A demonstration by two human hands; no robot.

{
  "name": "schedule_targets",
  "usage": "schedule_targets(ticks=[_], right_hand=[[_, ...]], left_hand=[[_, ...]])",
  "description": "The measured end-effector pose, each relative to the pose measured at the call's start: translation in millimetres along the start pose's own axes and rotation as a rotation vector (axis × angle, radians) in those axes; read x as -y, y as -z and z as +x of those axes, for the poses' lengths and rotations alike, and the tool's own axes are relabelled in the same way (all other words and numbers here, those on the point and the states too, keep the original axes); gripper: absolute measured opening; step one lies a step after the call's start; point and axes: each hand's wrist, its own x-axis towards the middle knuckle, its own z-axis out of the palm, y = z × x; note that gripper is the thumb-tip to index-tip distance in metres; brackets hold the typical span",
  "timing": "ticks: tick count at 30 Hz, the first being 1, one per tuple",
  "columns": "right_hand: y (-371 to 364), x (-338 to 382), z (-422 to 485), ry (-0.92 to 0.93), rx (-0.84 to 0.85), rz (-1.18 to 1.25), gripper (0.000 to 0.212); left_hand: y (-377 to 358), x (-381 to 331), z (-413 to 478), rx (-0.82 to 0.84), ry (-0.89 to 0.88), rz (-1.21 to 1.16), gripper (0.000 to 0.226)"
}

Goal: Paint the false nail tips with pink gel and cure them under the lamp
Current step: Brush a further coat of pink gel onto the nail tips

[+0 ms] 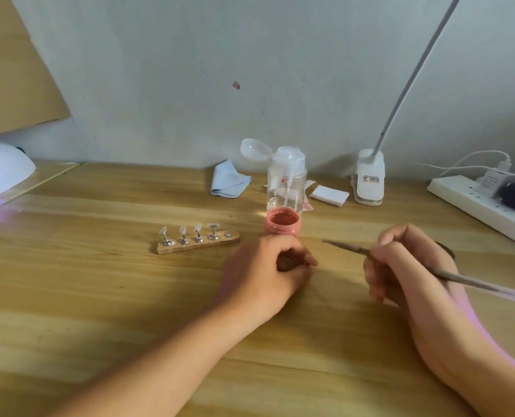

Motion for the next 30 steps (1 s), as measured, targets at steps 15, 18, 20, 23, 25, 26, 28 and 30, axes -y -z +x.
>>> schedule_targets(ticks=[15, 18, 20, 23, 25, 26, 28, 30], right_hand=[[0.1, -9.0, 3.2, -0.032, 0.188, -0.055, 0.01], [0.3, -9.5, 2.3, -0.017, 0.192, -0.075, 0.011], [1.1, -9.5, 2.0, -0.006, 0.181, -0.072, 0.015], [0.1, -7.6, 0.7, -0.006, 0.206, -0.097, 0.012], [0.4, -8.1, 1.0, -0.003, 0.199, -0.096, 0.014], [0.8, -8.7, 1.3, -0.001, 0.192, -0.09, 0.017], [0.6, -8.2, 0.9, 0.001, 0.197, -0.076, 0.016], [-0.5, -6.9, 0.4, 0.0, 0.224, -0.083, 0.014]], left_hand=[[-0.3, 1.5, 1.1, 0.006, 0.014, -0.061, 0.016], [0.1, 0.5, 1.1, 0.01, 0.015, -0.07, 0.015], [0.1, 0.2, 0.9, 0.012, 0.014, -0.07, 0.018], [0.0, 0.1, 0.4, 0.006, 0.02, -0.053, 0.015], [-0.3, 0.6, 0.6, 0.004, 0.017, -0.049, 0.016], [-0.3, 1.1, 0.7, 0.005, 0.016, -0.051, 0.017], [-0.1, 1.9, 1.0, 0.007, 0.017, -0.05, 0.018], [0.0, 2.2, 0.5, 0.011, 0.021, -0.043, 0.016]])
